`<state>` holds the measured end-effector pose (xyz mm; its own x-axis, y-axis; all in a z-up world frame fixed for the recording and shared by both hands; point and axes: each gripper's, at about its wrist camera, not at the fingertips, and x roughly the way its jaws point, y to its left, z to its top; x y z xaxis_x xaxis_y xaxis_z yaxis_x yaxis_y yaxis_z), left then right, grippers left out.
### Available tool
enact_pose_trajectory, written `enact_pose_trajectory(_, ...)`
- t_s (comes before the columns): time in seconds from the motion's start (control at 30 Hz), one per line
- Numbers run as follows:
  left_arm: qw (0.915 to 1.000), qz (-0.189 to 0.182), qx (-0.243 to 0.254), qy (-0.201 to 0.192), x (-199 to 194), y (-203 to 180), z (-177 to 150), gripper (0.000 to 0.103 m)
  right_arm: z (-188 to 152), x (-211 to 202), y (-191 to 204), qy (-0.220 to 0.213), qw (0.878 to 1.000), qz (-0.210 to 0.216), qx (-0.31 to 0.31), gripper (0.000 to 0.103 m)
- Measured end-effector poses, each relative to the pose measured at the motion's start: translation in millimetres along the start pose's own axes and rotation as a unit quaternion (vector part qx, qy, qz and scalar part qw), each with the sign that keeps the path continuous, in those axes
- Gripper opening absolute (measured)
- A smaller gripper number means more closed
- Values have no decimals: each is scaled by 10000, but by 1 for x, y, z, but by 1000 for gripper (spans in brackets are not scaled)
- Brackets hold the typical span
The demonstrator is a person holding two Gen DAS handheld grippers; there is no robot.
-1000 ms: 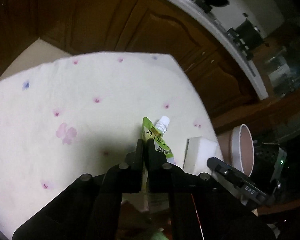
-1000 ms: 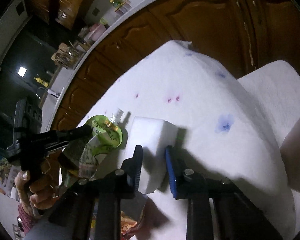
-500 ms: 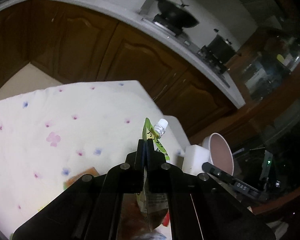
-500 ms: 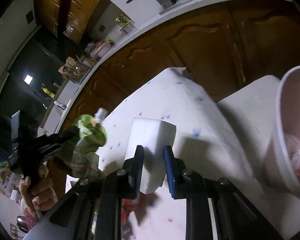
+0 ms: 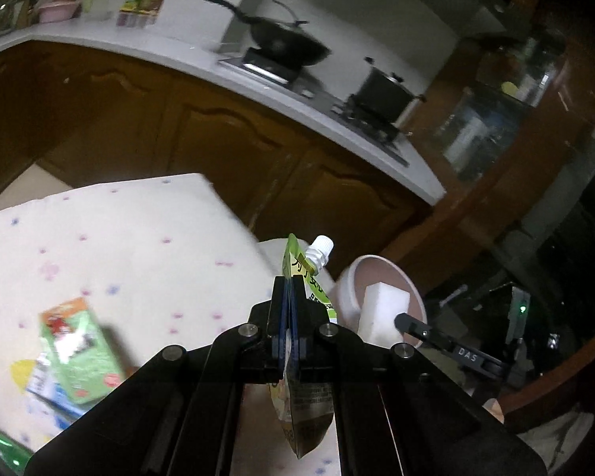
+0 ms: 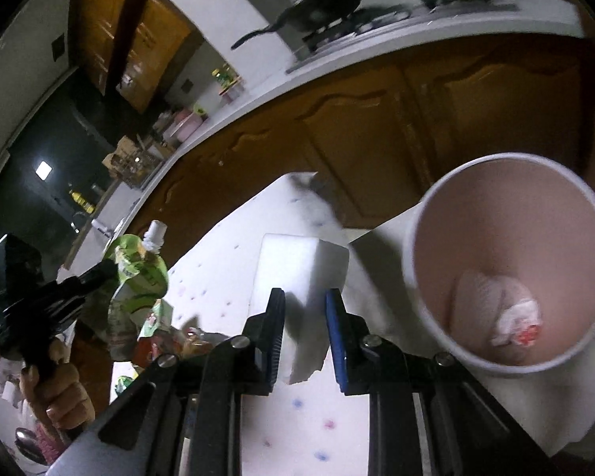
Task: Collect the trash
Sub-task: 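Carry the pouch and sponge over the bin with both tools, then open both tools to drop the pouch and sponge into the bin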
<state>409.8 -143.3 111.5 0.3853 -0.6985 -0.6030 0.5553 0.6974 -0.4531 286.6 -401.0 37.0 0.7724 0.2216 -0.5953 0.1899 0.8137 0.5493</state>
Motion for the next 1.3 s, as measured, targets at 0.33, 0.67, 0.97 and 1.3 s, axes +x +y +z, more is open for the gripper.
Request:
enact_pose_trajectory(0.33, 9991, -290, 310, 13, 29, -68, -8, 1, 5, -66, -51, -520, 9974, -442, 211, 21)
enact_pose_trajectory(0.67, 9977, -569, 305, 207, 93, -119, -24, 1, 5, -87, -94, -708, 9935, -791, 416, 21)
enact_pose_trajectory(0.97, 9969, -566, 228, 497, 155, -137, -29, 1, 14, -78, -127, -619, 9919, -972, 531, 22)
enact_pose_trajectory(1.3, 9965, -411, 157, 707, 201, -131, -37, 1, 23, -58, -142, -440, 9915, -1150, 423, 22)
